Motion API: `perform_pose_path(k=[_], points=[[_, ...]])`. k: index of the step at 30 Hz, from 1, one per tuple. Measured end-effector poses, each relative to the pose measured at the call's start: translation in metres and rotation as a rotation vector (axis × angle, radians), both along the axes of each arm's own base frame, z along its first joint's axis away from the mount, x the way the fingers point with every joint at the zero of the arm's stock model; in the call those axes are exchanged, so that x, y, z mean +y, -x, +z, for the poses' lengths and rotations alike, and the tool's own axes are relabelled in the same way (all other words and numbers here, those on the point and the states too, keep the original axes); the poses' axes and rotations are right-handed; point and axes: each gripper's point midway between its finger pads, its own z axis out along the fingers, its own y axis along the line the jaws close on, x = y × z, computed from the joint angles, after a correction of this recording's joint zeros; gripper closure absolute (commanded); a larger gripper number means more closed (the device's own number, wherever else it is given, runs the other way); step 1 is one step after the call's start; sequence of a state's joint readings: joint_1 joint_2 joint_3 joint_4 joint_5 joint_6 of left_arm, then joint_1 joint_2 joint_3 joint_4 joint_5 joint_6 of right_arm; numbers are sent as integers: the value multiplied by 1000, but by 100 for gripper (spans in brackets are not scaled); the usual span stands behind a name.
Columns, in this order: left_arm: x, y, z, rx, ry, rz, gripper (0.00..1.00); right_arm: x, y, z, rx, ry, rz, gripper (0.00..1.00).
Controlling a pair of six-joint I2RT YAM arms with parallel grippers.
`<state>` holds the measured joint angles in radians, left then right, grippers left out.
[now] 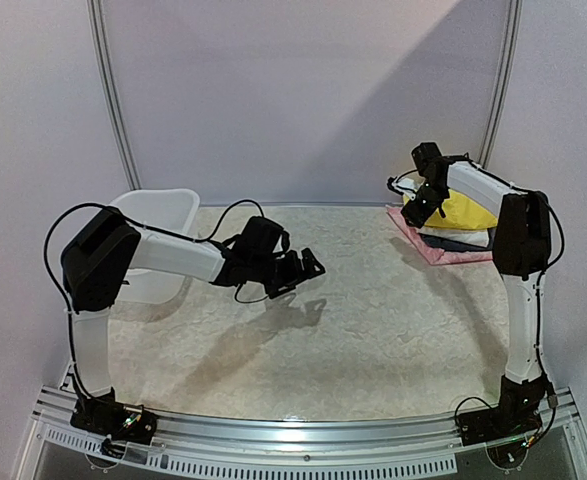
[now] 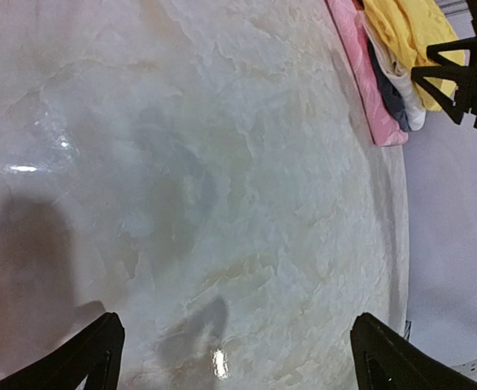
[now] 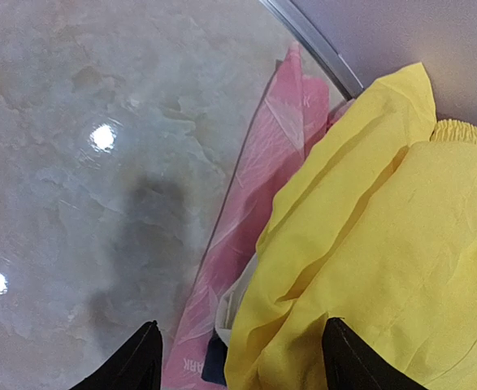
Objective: Fold and stack the mixed laundry pile
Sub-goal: Reset both arms
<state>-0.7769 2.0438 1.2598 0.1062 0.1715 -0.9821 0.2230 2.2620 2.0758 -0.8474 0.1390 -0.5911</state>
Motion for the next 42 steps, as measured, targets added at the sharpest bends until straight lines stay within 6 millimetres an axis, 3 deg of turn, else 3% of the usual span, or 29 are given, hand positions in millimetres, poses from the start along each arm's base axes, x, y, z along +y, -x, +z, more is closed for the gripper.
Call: perform_pose_path(k=[4,14,21,26,31,33,35,37,42], points=[[3,4,-7,11,-11,-4,0,-11,-5,-9,-2,85,-28,43],[1,8,-8,32,9,-14,0,-25,-5,-6,-13,179,-73,100],[-2,9,-6,33,38,-18,0,-30,16,-16,51,193,-69,100],[3,16,-16,50,30,-19,0,-35,40,11,45,182,-76,100],[6,20,-22,66,25,-18,1,-40,47,31,13,192,-94,100],[6,21,-21,66,26,-18,0,-42,49,26,21,197,-98,86],[8,22,-20,64,28,-18,0,-44,54,16,40,205,-101,60],[8,23,-16,60,31,-19,0,-46,57,9,55,217,-105,41],[10,25,-12,49,-3,-42,0,-47,52,13,24,211,-124,20]])
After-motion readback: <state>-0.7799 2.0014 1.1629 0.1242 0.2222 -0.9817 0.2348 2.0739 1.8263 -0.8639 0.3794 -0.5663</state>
